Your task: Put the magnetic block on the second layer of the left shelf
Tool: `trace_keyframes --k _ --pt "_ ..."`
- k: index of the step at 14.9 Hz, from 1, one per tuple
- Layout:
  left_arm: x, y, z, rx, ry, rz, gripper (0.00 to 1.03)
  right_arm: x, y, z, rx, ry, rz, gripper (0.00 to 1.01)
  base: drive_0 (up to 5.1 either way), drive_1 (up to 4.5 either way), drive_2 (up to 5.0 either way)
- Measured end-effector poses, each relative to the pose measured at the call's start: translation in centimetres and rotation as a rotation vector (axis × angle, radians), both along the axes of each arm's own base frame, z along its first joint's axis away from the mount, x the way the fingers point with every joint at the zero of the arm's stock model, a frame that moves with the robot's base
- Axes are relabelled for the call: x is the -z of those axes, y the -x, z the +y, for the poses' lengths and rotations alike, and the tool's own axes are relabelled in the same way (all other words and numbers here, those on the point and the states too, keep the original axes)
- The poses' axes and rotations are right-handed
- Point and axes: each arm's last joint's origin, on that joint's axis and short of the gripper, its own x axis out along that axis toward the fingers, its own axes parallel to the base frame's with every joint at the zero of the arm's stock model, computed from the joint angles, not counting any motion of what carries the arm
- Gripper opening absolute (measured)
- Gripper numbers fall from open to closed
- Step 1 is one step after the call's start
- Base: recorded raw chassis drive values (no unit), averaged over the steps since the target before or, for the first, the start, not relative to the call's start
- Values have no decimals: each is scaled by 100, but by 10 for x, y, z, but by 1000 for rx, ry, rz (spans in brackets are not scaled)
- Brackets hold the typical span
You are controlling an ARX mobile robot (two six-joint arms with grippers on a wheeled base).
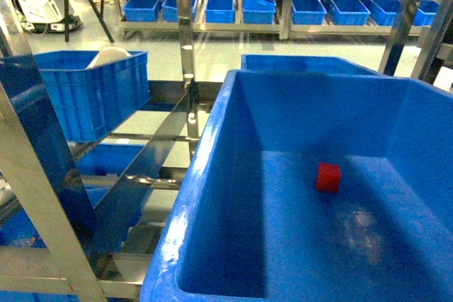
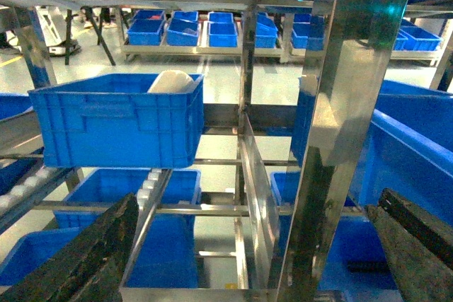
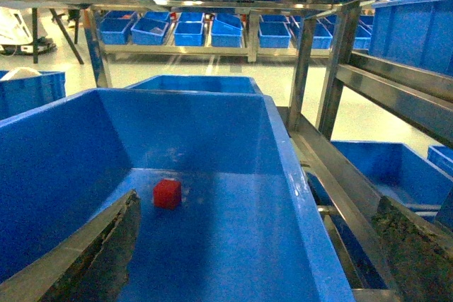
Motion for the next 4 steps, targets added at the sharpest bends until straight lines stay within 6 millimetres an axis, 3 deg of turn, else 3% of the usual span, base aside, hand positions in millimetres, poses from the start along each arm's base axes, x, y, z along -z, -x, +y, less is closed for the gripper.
trace_keyframes --k 4 --pt "0 0 0 0 0 0 98 0 0 0 0 0 0 98 0 0 0"
